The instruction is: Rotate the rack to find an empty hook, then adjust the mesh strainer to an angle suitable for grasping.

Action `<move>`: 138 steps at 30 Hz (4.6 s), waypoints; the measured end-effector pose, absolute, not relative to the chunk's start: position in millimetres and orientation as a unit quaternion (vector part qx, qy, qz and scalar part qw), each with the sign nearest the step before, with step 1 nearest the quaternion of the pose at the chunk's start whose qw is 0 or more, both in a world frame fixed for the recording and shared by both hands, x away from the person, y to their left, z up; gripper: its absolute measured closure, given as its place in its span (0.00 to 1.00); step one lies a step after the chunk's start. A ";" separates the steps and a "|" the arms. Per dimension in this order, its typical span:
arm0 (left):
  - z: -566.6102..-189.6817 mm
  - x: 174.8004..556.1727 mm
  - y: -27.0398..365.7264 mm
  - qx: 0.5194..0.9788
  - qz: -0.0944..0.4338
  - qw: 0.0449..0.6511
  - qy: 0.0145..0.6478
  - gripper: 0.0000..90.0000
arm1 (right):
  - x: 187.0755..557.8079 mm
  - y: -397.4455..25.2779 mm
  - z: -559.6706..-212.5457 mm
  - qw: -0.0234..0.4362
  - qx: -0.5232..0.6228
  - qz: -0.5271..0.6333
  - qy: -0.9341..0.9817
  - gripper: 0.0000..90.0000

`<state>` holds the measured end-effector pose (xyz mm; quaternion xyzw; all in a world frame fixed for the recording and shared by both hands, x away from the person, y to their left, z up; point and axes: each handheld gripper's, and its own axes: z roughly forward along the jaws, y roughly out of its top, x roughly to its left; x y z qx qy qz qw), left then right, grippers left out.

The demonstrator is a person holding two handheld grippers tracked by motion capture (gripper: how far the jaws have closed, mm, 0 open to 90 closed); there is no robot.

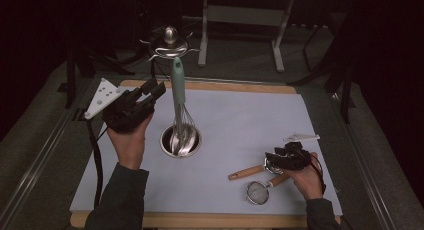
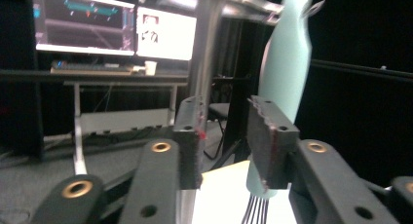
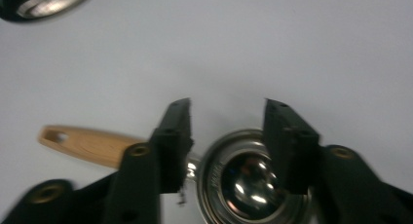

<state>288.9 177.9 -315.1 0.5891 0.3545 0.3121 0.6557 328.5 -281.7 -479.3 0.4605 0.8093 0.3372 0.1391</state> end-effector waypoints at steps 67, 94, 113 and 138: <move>-269.5 335.7 197.0 0.544 0.365 0.641 0.400 1.00 | 318.6 -312.3 -467.4 0.194 0.448 0.331 0.807 0.94; -304.1 314.9 218.6 0.575 0.345 0.607 0.426 0.98 | 317.8 -320.7 -467.0 0.203 0.457 0.321 0.804 0.91; -380.2 301.5 223.7 0.636 0.318 0.545 0.444 0.87 | 310.3 -326.9 -468.1 0.200 0.459 0.310 0.808 0.84; -517.0 296.0 213.4 0.699 0.240 0.448 0.502 0.79 | 278.1 -339.5 -502.8 0.147 0.479 0.254 0.827 1.00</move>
